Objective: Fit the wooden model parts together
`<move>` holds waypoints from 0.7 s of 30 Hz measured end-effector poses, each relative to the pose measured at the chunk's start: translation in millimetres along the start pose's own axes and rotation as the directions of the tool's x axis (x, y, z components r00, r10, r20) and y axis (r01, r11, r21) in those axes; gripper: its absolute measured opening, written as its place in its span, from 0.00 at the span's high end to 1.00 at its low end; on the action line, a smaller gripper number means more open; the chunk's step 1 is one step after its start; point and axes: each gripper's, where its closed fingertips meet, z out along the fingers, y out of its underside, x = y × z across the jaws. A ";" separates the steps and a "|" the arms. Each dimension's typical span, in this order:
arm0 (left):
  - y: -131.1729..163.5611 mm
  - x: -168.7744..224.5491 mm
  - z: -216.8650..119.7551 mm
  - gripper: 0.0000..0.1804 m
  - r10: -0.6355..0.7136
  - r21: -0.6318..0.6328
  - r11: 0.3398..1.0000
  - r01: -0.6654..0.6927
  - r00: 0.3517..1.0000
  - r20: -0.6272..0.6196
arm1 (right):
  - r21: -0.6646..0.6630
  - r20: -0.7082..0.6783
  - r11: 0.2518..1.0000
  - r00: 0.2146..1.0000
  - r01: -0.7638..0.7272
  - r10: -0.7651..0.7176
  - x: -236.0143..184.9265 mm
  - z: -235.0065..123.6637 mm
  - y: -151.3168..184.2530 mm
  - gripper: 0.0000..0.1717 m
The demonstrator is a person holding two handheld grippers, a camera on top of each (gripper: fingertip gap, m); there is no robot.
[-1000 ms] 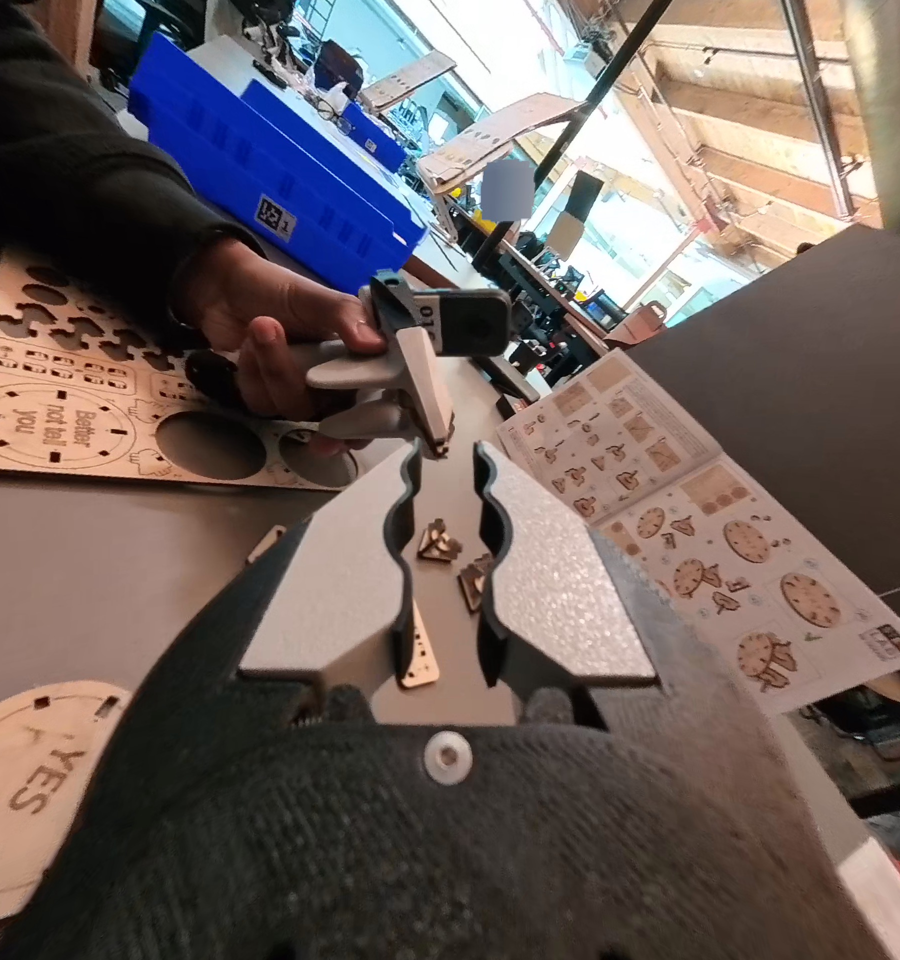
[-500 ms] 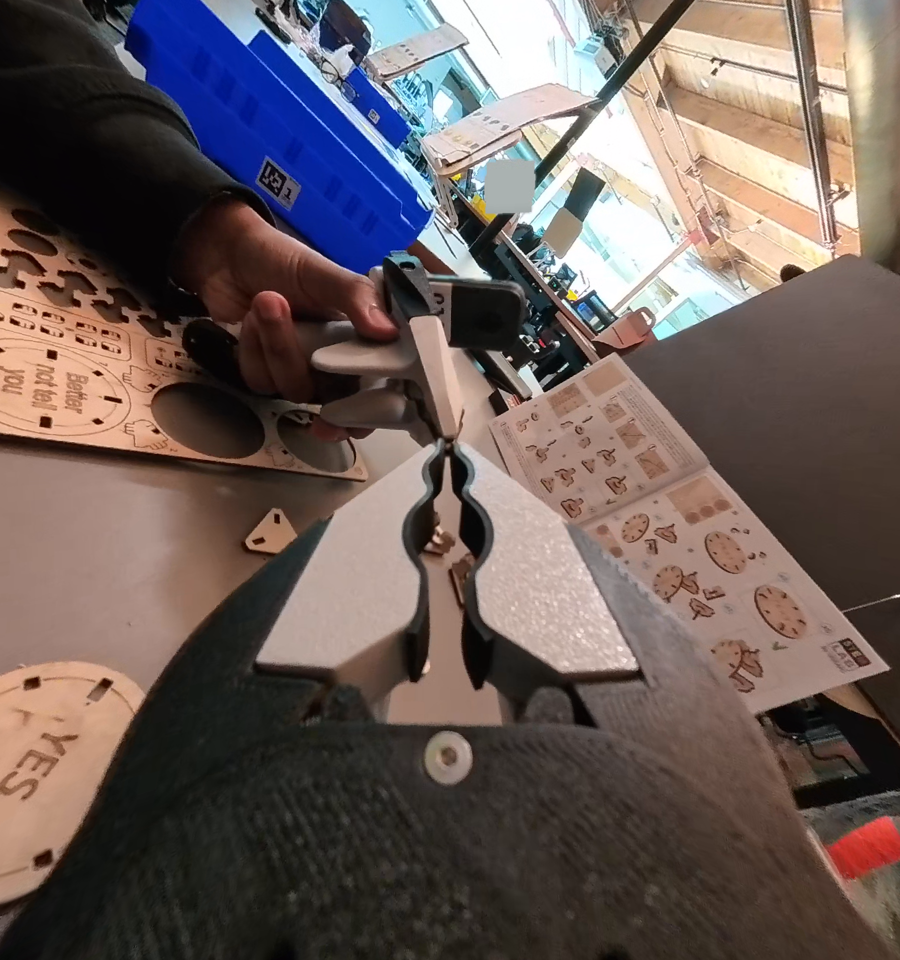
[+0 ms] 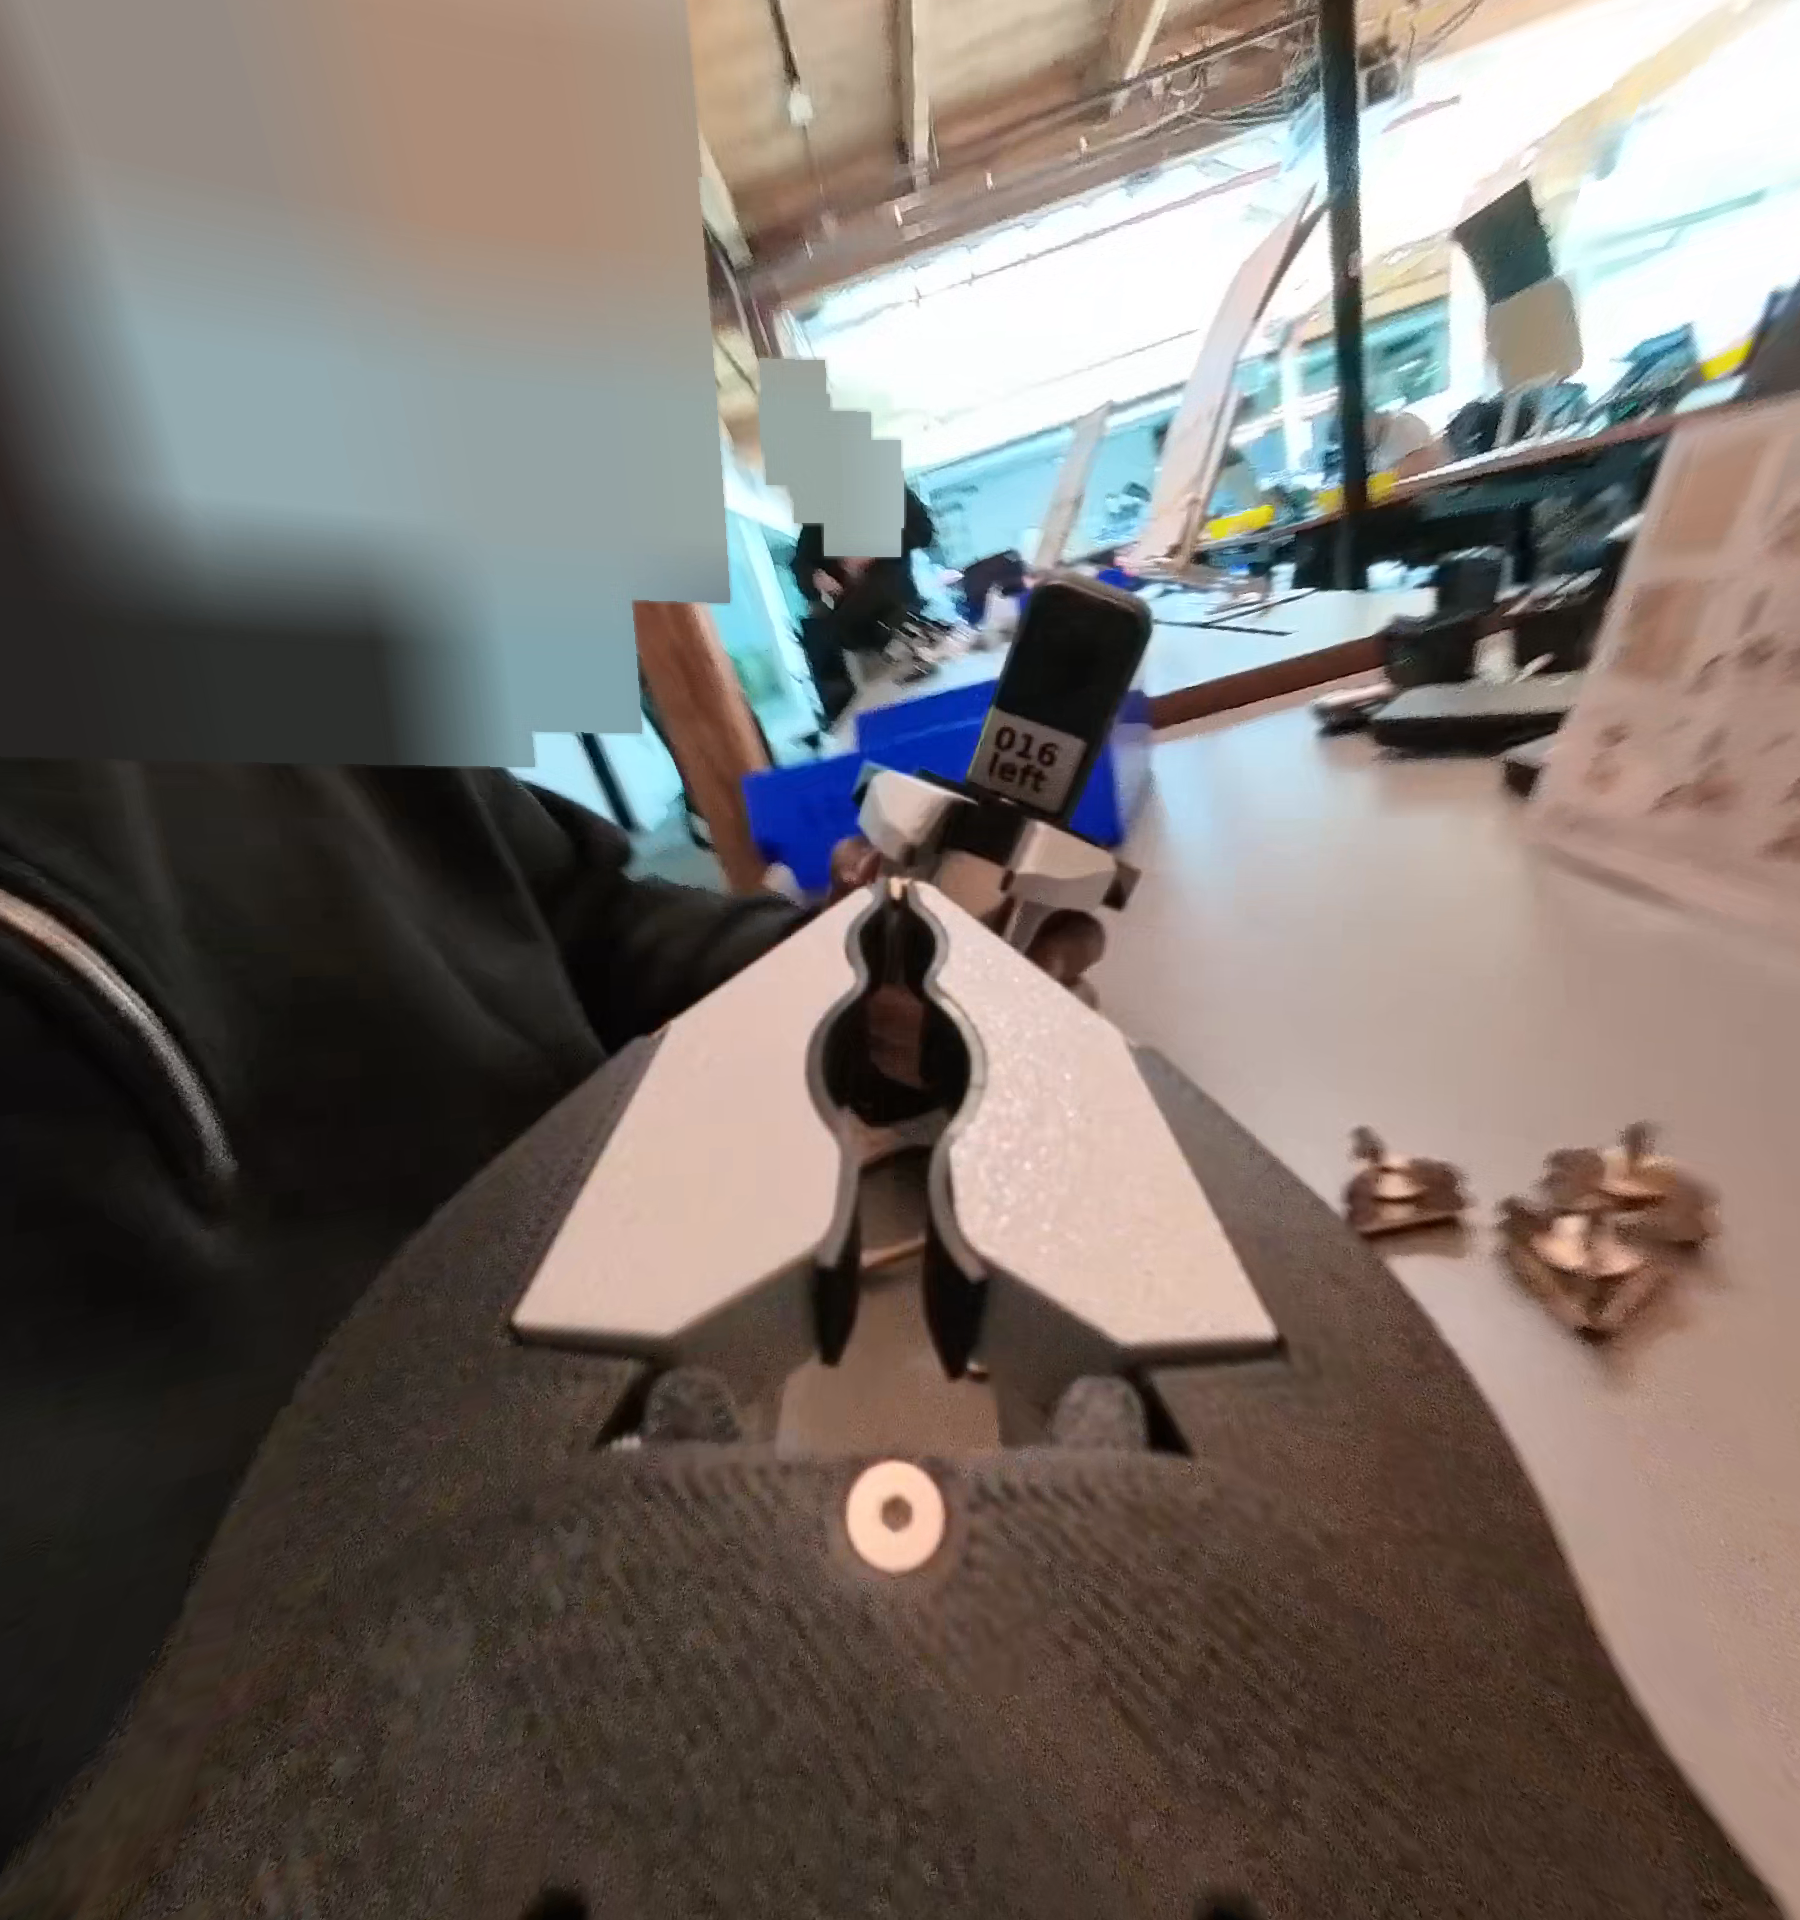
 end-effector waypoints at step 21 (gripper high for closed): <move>10.3 -12.3 2.9 0.96 0.348 -0.130 0.936 -0.328 0.919 0.187 | 0.019 0.298 0.638 0.614 -0.770 0.731 23.1 -3.6 8.9 1.00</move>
